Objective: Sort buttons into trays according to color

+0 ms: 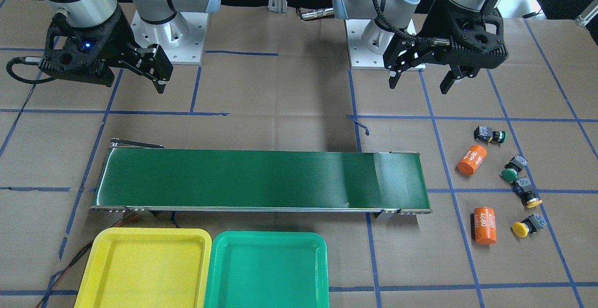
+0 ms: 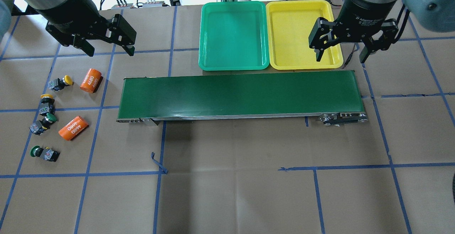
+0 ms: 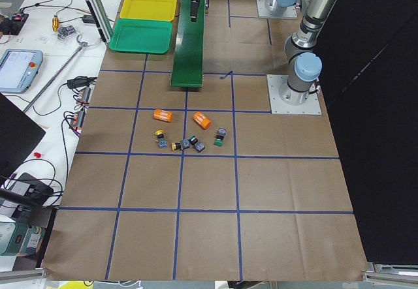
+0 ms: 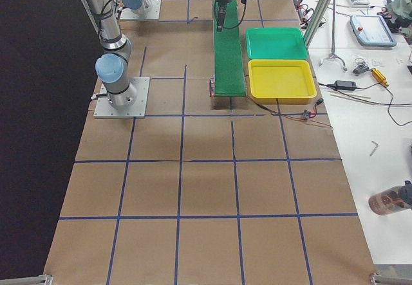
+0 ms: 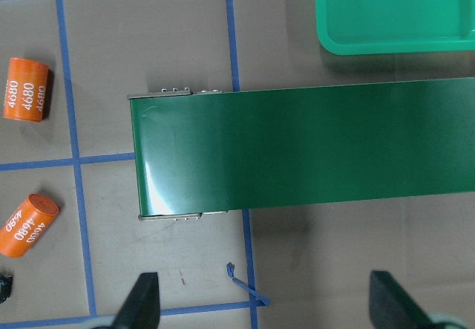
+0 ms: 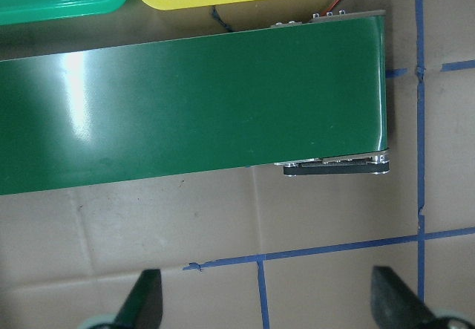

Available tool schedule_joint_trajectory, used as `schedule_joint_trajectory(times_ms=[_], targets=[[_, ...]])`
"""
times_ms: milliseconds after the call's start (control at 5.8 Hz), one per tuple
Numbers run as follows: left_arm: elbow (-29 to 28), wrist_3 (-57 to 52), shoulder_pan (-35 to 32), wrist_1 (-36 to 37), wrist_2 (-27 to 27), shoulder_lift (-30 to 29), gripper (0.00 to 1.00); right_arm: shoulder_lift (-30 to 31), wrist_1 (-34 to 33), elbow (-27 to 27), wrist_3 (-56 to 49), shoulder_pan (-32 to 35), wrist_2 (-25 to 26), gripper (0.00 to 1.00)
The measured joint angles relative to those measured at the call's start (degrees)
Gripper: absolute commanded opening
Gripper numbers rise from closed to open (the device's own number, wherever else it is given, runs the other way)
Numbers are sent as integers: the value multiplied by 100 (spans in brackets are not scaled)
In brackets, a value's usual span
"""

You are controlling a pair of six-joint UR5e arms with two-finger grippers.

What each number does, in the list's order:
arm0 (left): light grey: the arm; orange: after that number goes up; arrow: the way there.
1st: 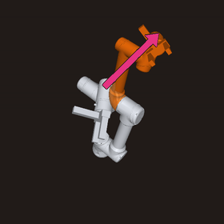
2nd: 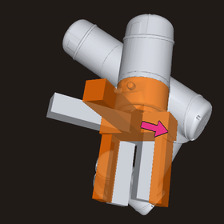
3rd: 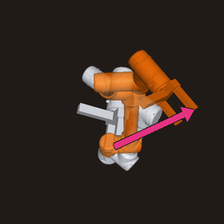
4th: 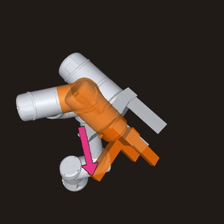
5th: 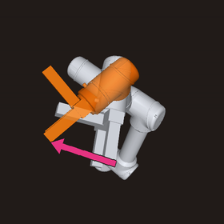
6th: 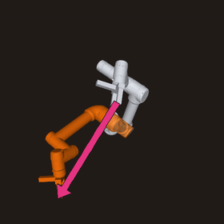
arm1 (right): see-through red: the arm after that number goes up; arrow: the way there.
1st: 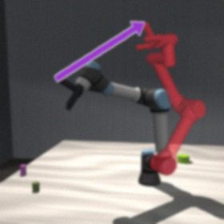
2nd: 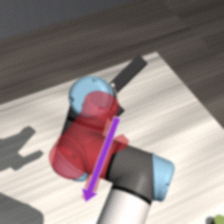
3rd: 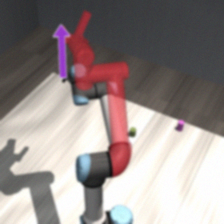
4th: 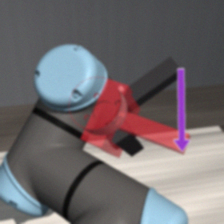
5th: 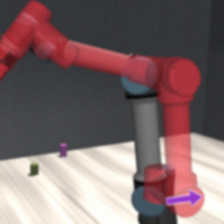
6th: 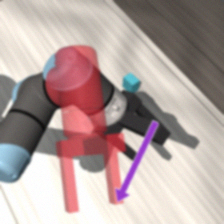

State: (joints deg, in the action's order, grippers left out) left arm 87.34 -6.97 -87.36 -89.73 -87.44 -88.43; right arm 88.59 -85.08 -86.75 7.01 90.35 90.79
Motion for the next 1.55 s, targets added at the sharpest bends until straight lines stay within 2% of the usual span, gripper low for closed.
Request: schedule_joint_trajectory(times_ms=[345, 1035, 1208, 1553], targets=[[136, -730, 537, 37, 5, 16, 99, 0, 0, 0, -29, 0, 0, 100], [282, -2564, 1773, -345, -26, 100, 99, 0, 0, 0, -59, 0, -24, 100], [474, -3164, 2085, -326, -24, 3, 99, 0, 0, 0, -59, 0, -23, 100], [1071, -4353, 2666, 279, -29, -281, 98, 1, 0, 0, -59, 0, -18, 100]])
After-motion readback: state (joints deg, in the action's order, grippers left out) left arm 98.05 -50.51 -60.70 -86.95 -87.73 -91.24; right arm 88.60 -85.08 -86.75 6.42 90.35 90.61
